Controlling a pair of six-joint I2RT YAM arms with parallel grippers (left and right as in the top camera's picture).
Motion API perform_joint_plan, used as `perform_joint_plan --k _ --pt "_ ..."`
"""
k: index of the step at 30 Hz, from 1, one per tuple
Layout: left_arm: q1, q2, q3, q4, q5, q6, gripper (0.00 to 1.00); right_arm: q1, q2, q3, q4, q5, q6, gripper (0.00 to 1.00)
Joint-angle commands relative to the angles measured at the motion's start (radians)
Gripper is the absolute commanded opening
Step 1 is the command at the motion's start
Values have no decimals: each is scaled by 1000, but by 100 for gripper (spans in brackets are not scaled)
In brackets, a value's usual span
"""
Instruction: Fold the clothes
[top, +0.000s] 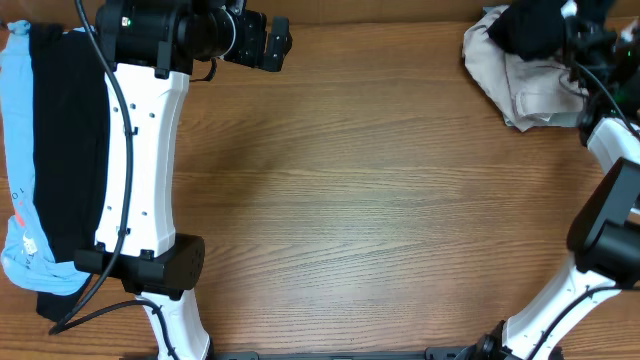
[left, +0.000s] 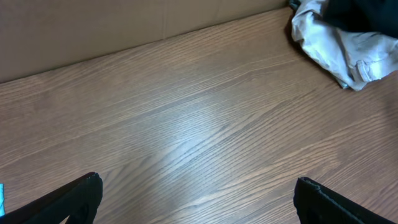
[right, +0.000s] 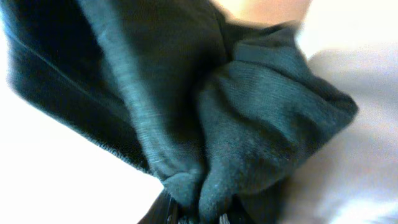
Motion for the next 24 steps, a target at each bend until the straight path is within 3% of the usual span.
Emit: perform_joint_plan --k 1,3,5,6,9,14,16,22,24 --pt "-1 10 -2 7 -5 19 100 -68 40 19 -79 32 6 4" --pt "-1 10 -3 13 -5 19 100 -83 39 19 -137 19 -61 8" --pt "-1 11 -6 21 -5 19 100 -105 39 19 -172 -69 -176 56" --pt "-1 11 -8 23 -5 19 100 -112 38 19 -190 -98 -197 71" --pt "0 11 -11 23 -13 19 100 -143 14 19 -267 -172 -272 79" --pt "-1 11 -12 19 -49 19 100 -177 -102 19 -428 -182 -435 81" --pt "-2 11 -12 11 -49 19 100 -181 -179 19 -510 -178 -529 82" --pt "-2 11 -12 9 -50 19 100 -177 -519 21 -819 -182 -814 99" --pt "-2 11 -12 9 -49 19 100 -172 -607 21 -916 -201 -878 100"
